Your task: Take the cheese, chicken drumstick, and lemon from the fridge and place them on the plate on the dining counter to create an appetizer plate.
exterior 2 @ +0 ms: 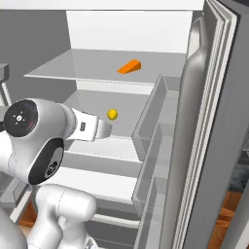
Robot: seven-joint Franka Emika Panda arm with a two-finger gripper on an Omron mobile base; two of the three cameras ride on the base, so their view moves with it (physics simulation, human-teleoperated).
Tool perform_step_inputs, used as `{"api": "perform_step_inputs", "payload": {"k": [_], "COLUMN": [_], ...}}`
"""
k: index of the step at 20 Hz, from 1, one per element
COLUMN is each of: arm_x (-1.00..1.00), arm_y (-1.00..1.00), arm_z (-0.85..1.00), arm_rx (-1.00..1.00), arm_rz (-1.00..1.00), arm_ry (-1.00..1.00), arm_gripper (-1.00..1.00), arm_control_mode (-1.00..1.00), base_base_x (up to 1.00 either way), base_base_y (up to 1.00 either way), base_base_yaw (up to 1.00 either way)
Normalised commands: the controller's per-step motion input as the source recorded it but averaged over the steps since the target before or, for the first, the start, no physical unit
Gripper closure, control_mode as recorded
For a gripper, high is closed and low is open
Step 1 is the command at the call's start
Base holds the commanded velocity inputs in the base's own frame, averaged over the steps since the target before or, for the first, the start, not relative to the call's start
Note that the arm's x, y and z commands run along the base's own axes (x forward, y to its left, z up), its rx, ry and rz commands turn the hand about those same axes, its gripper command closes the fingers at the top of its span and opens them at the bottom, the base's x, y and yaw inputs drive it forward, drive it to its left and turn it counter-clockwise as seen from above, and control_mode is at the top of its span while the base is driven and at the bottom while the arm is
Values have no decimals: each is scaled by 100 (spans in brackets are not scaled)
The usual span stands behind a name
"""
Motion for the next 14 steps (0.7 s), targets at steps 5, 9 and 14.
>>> {"api": "perform_step_inputs", "payload": {"k": [5, 9, 14], "arm_x": [58, 49, 24], "arm_y": [0, 0, 0], "arm_z": [31, 39, 46], "arm_rx": [1, 0, 0], "arm_rz": [-4, -6, -3], "arm_ry": [-5, 0, 0], "arm_gripper": [-100, -100, -100], "arm_control_mode": [-100, -100, -100], "base_base_x": [0, 0, 0], "base_base_y": [0, 0, 0], "base_base_yaw": [0, 0, 0]}}
